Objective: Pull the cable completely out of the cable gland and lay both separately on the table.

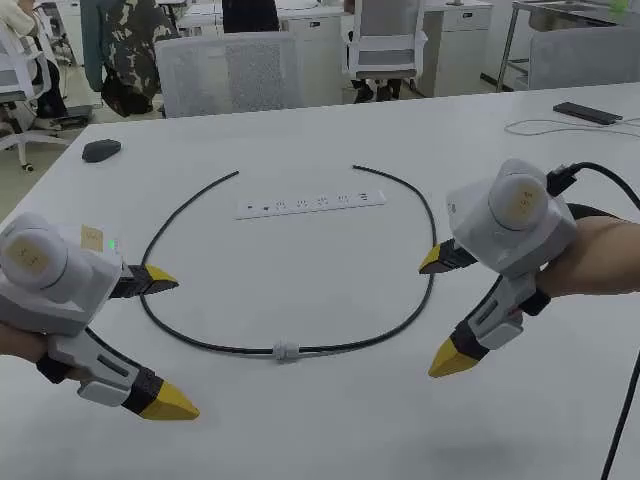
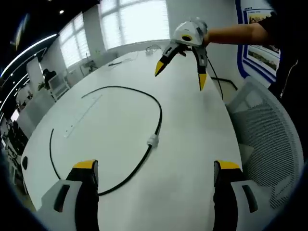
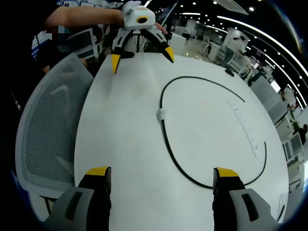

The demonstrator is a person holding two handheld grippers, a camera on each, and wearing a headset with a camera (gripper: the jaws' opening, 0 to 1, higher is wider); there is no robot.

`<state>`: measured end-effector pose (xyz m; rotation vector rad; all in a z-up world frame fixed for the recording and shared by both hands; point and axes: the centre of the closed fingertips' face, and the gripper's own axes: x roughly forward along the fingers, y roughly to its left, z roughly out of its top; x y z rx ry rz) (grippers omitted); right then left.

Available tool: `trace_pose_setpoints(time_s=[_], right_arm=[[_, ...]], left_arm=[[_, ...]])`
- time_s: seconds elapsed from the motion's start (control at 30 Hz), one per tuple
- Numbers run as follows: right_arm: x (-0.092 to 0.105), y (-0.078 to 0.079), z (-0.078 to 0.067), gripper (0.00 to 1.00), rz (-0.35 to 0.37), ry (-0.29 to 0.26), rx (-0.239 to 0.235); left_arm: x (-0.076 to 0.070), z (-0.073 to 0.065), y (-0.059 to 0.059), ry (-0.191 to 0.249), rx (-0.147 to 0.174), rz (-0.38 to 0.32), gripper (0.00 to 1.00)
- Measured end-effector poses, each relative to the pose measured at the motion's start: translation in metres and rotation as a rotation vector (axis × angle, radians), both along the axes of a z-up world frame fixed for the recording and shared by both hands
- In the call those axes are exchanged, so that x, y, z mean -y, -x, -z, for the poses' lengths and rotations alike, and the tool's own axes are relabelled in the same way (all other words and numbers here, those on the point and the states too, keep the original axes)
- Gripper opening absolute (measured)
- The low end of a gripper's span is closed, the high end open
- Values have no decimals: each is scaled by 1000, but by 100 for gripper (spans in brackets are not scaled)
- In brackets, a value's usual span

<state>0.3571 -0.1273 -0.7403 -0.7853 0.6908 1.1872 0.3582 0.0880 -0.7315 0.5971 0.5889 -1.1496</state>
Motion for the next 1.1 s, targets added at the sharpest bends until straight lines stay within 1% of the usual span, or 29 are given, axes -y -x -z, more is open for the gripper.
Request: trace_pose_setpoints(time_s=[0.07, 0.13, 0.23, 0.3, 0.33, 0.37, 0.4, 0.43, 0.5, 0.53, 0.57, 0.6, 0.67, 0.73, 0.77, 0.8, 0.87, 0.9, 0.93, 1.0, 1.03, 1.1], right_arm=[[-1, 0, -1, 81, -1, -2, -1], [-2, 1, -2, 82, -3, -6, -6], [-2, 4, -3, 83, -15, -6, -15], [-2, 6, -4, 83, -11, -8, -20], [-2, 6, -5, 85, -10, -8, -18], [-1, 6, -5, 86, -8, -7, -16], [0, 7, -5, 86, -5, -7, -18], [0, 8, -5, 85, -2, -7, -22], [1, 9, -5, 84, 2, -6, -23], [2, 8, -5, 84, 3, -2, -9], [2, 5, -7, 88, 3, -3, 12], [1, 4, -7, 91, 2, -7, 20], [0, 2, -9, 97, 15, -19, 22], [-2, 1, -11, 96, 24, -36, 19], [-6, -7, -14, 96, 35, -60, 41], [-6, -8, -15, 95, 38, -61, 43], [-11, -10, -18, 91, 49, -86, 39], [-16, -9, -19, 89, 58, -106, 15], [-18, -9, -18, 87, 59, -109, 12], [-24, -9, -16, 86, 47, -105, 21], [-26, -9, -14, 86, 32, -97, 33], [-30, -8, -11, 84, 22, -89, 24]], left_arm=[[1, 0, 1, 0, -4, 5, 99], [-2, 1, 3, -21, 1, 14, 99], [-4, 3, 5, -33, -4, 10, 99], [-7, 6, 7, -50, 3, 22, 100], [-10, 7, 7, -70, 16, 29, 100], [-11, 8, 7, -74, 12, 28, 100], [-13, 9, 7, -72, 2, 22, 100], [-13, 9, 7, -66, -2, 20, 100], [-11, 6, 8, -38, -12, 7, 100], [-9, 3, 7, -13, -12, -5, 100], [-8, 2, 6, -2, -13, -11, 100], [-8, 1, 6, 4, -12, -17, 100], [-9, 1, 5, -2, -9, -19, 100], [-10, 3, 7, -12, -18, -14, 100], [-11, 4, 7, -17, -19, -14, 100], [-11, 5, 7, -18, -18, -13, 100], [-11, 4, 6, -19, -2, -9, 100], [-8, 3, 5, -13, 21, 2, 100], [-6, 2, 5, -5, 29, 9, 100], [-2, 2, 8, 9, 24, 18, 99], [2, 2, 13, 25, 20, 42, 98], [3, 3, 12, 30, 16, 41, 95]])
